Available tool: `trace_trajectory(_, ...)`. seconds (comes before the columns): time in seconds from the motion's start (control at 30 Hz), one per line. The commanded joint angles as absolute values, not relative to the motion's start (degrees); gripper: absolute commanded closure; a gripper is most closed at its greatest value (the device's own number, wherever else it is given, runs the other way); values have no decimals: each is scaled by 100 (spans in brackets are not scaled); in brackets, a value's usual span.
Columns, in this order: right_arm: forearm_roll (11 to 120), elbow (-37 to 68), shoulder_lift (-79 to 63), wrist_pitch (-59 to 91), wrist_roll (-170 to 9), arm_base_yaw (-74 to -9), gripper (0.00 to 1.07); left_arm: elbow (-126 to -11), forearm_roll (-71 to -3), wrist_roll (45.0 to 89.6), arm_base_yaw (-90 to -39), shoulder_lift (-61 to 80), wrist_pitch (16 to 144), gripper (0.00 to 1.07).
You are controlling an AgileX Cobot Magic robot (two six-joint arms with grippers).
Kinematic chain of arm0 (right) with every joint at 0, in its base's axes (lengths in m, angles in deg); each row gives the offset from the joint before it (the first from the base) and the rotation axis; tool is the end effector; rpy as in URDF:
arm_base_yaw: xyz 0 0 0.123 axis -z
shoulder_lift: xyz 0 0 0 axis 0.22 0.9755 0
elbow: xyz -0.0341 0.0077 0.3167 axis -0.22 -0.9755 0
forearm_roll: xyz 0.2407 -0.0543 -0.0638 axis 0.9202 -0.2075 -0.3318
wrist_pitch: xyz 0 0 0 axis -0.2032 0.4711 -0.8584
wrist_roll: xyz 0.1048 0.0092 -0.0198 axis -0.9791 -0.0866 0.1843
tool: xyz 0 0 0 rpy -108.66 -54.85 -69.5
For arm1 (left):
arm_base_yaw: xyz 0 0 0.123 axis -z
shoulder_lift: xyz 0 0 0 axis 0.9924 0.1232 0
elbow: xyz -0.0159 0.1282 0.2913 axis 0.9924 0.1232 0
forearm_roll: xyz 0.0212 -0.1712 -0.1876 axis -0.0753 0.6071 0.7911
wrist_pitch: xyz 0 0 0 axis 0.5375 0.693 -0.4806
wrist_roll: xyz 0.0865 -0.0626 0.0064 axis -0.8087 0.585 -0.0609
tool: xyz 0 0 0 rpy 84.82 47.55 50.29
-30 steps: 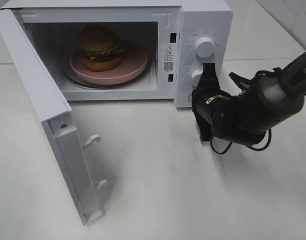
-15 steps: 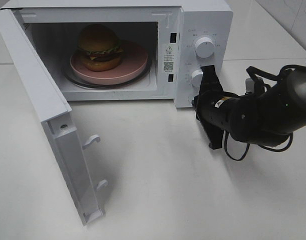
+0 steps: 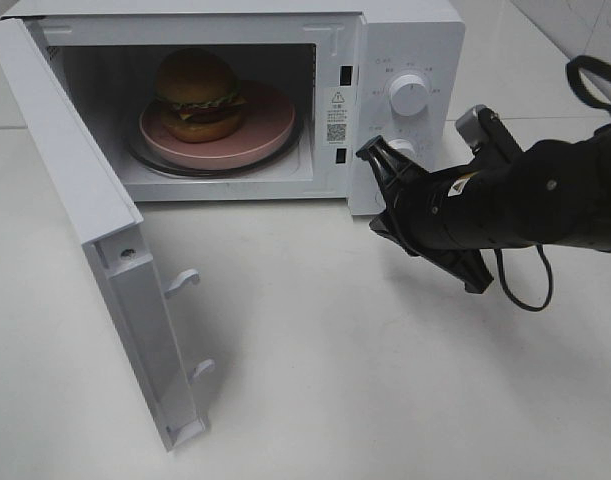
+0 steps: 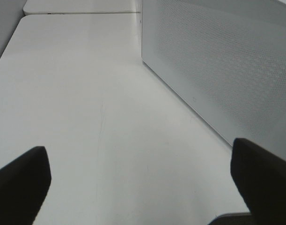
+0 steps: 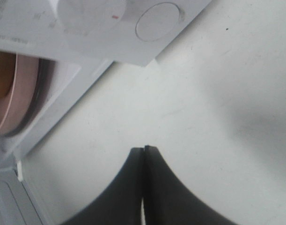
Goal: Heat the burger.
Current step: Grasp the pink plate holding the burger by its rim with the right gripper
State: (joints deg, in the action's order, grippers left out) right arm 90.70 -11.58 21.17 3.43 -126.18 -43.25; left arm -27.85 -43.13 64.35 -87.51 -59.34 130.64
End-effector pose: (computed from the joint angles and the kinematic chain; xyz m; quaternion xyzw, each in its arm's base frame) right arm 0.2981 0.1615 0.1786 0.2907 0.8483 0.2906 0.3338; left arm -0.0250 -0.0163 0.2752 0.0209 0.8514 -0.0236 0.5236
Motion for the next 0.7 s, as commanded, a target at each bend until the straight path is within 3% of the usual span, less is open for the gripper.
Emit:
trace_trajectory(0.03,9024,-1158,1779,1002,-11627,-4273,107,-2785,-4290,6458,-8768,-5974,12995,7)
trace_trajectory(0.27,8732,-1152,1269,2274,-10607,-4273,107,-2785,-4290,6458,-8768,-5974,12995,7)
trace_trajectory(0.7,6549,-442,352,5316,-10023,-4273,106,-2785,-4290,6458,-8768,-5974,12995,7)
